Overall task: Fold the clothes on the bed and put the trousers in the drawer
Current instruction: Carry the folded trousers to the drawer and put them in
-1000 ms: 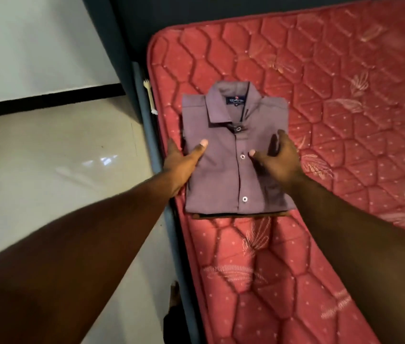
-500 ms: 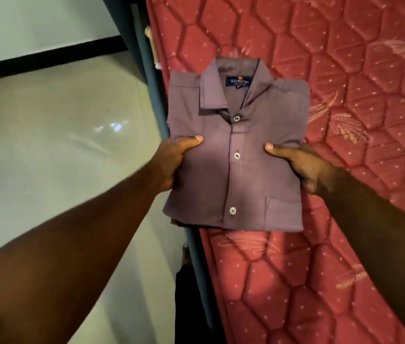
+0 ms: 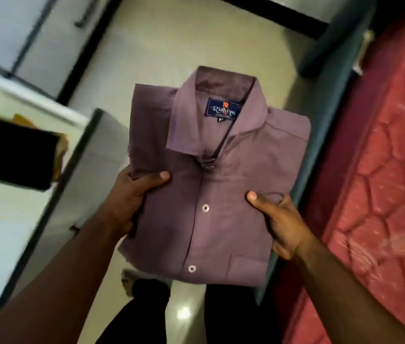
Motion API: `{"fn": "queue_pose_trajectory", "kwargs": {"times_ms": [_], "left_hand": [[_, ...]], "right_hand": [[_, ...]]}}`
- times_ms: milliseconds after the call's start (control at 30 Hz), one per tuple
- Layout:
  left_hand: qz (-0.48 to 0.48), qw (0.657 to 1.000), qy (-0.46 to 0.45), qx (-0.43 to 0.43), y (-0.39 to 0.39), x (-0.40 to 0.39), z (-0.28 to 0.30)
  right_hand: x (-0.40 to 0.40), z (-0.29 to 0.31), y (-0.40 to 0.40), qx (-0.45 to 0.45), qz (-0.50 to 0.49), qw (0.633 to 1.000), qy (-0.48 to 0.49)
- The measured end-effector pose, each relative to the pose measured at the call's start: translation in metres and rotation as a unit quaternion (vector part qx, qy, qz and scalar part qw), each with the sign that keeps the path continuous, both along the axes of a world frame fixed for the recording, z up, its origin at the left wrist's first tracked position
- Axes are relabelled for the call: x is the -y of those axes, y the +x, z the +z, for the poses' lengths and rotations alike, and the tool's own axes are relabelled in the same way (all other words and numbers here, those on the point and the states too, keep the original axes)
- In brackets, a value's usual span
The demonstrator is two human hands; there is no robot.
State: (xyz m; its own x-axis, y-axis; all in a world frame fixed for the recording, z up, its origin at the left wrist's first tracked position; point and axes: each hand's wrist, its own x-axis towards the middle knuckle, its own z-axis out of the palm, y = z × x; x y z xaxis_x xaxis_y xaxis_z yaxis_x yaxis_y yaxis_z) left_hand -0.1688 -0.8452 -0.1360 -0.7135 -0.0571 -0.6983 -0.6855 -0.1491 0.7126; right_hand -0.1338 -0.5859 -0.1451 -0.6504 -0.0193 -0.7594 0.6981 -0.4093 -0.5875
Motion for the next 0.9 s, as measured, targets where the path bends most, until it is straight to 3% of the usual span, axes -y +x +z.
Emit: {"fn": "queue_pose_trajectory", "kwargs": {"times_ms": [167, 367, 600, 767, 900], "left_hand": [[0.181, 0.982, -0.021, -0.042, 0.092, 0.181, 0.042], [0.401, 0.913, -0.063, -0.039, 0.223, 0.356, 0.039], [0.579, 0.81, -0.096, 0.0, 0.307, 0.475, -0.081], [0.612, 0.784, -0.103, 0.015, 0.307, 0.529, -0.163], [0.624, 0.775, -0.098, 0.018, 0.299, 0.562, -0.216]], "right_hand": [[0.186, 0.048, -0.009, -0.022, 0.183, 0.983, 0.007], [0.415, 0.048, 0.024, -0.019, 0.393, 0.919, -0.018], [0.606, -0.055, 0.063, -0.044, 0.567, 0.822, 0.039], [0.68, -0.139, 0.054, -0.039, 0.61, 0.788, 0.073], [0.721, -0.185, 0.033, -0.125, 0.621, 0.768, 0.095]]}}
